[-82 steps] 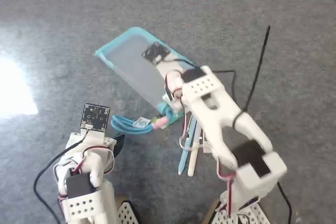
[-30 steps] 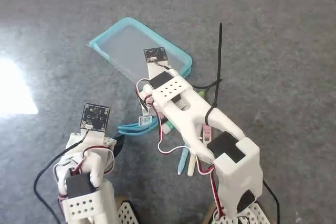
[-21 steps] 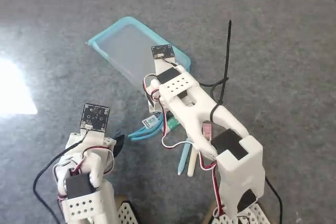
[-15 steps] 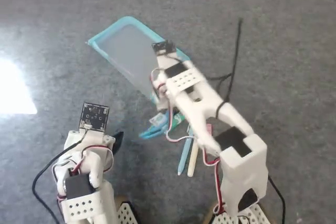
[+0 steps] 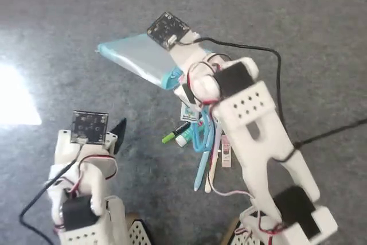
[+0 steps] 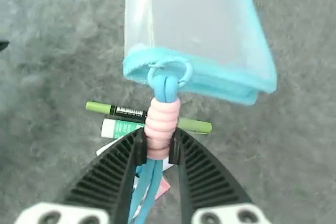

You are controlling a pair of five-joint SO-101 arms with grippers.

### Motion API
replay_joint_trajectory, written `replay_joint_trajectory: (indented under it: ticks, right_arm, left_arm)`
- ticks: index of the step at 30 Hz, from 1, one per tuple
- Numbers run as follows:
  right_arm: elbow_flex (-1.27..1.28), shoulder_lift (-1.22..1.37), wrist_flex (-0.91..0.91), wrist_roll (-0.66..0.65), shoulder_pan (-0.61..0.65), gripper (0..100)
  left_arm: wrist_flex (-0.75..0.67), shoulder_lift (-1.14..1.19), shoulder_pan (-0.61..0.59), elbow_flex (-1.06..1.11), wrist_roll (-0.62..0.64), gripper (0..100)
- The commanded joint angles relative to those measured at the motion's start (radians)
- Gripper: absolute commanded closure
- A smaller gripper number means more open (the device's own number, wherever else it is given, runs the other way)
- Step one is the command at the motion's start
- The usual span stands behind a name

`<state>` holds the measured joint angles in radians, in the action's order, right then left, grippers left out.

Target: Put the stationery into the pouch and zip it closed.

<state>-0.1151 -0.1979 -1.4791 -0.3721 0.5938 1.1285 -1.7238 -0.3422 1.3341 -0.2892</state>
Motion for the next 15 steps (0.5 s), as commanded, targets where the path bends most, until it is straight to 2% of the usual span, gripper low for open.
replay_joint_trajectory:
  ticks: [1,6,9,12,15]
  right_arm:
    - [0.000,-0.093,0.001,-0.060,0.025,99.1]
    - [0.149,-0.171,0.143,0.002,0.039,99.1]
    - [0.264,-0.252,0.234,0.051,0.039,99.1]
    - [0.347,-0.328,0.283,0.081,0.038,99.1]
    - [0.362,-0.387,0.282,0.087,0.044,99.1]
  left_arm:
    - [0.060,0.227,0.058,-0.283,0.058,61]
    - [0.235,0.608,0.242,-0.648,0.238,59]
    - [0.287,0.677,0.301,-0.791,0.278,57]
    - [0.261,0.667,0.333,-0.788,0.276,57]
    - [0.152,0.674,0.374,-0.670,0.276,57]
